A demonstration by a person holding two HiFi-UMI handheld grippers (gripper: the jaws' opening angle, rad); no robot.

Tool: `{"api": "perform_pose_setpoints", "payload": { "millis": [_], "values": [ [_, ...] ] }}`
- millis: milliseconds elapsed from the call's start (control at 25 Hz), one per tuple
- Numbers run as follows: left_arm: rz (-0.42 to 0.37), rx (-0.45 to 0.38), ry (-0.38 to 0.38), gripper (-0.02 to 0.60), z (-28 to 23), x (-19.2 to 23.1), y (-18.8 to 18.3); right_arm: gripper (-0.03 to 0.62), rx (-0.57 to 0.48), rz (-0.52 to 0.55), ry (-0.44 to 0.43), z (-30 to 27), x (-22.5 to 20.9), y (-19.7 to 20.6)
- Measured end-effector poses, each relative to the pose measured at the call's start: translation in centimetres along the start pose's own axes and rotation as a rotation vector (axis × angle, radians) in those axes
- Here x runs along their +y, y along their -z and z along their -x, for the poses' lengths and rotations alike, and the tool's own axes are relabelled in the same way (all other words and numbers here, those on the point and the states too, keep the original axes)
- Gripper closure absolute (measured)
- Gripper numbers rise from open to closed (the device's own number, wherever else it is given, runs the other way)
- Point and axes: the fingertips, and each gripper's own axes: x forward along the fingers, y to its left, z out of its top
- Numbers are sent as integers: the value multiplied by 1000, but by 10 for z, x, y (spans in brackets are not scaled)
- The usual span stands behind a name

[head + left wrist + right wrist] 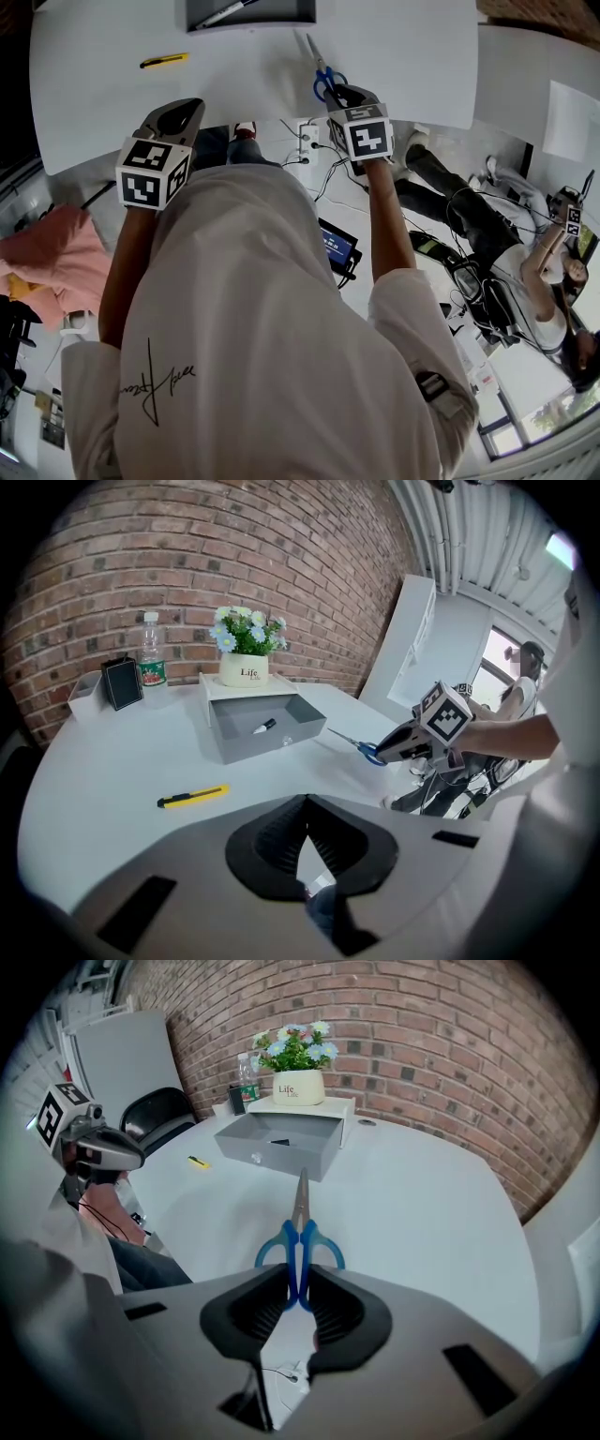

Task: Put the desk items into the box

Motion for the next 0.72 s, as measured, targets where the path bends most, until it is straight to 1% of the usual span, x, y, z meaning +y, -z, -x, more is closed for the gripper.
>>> {"api": "perform_pose_setpoints", "payload": {
  "millis": [360,720],
  "values": [
    [1,-4,-4,575,0,3,-3,505,-32,19,-13,7,4,-21],
    [6,-7,-8,575,-1,7,-5,505,-43,35,-21,12,7,-36]
  ]
}}
